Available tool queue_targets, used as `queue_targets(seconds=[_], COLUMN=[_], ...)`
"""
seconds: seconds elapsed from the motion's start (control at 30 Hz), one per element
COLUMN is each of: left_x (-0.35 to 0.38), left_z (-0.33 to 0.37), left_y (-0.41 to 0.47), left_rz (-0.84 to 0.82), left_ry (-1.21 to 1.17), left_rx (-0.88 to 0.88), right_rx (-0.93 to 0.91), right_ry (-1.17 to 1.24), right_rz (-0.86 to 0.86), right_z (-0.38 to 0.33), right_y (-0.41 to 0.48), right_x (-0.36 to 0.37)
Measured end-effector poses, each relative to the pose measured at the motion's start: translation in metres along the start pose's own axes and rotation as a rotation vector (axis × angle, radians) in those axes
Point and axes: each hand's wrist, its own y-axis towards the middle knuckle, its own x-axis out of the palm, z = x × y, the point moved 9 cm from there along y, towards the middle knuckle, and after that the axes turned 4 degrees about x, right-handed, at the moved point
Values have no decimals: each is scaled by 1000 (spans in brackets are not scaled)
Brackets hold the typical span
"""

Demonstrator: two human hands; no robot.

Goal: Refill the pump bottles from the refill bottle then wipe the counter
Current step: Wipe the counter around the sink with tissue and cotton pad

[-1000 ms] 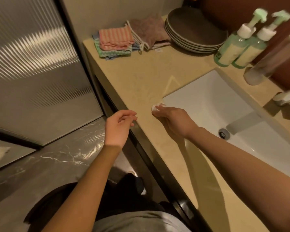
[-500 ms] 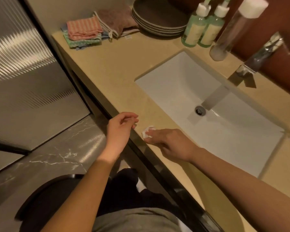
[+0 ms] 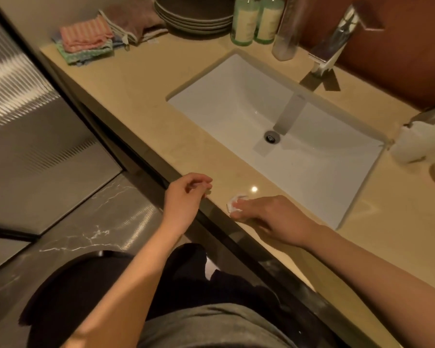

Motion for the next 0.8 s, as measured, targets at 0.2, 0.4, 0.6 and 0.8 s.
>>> queue_targets(seconds=[0.2,0.4,0.6,0.8], left_x=[54,135,202,239], left_z=[11,41,64,79], left_y=[-14,-23,-36,-45], left_rz=[-225,-604,-932,-1089], left_ry=[53,126,85,113], left_rx=[54,144,74,85], right_rx=[183,572,865,1071], right_ry=[-54,448,1008,1211], right_rz=[-131,67,769,1342], right_z=[16,53,70,55], right_y=[-53,-105,-162,-208], right_x=[5,-20,-48,-25])
